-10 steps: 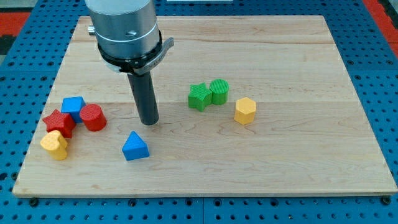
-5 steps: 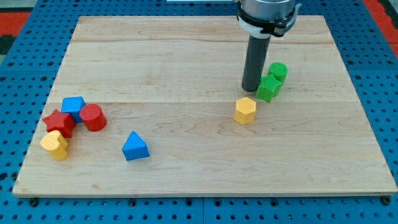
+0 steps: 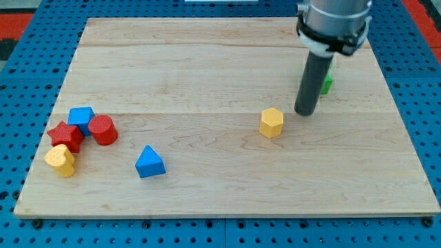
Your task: Move the green blocks and the yellow hexagon towards the top right of the board
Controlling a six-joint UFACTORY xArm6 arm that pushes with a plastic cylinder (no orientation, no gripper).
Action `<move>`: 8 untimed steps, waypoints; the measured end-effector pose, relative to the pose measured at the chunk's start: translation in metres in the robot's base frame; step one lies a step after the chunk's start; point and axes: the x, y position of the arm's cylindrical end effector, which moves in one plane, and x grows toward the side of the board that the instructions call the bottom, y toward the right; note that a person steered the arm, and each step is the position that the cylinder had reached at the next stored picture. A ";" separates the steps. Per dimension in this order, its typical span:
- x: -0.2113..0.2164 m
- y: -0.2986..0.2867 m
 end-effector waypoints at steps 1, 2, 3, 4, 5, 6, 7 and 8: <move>0.021 -0.069; 0.034 -0.084; 0.046 -0.111; 0.035 -0.140; 0.005 -0.132; -0.011 -0.137; -0.033 -0.143; -0.044 -0.152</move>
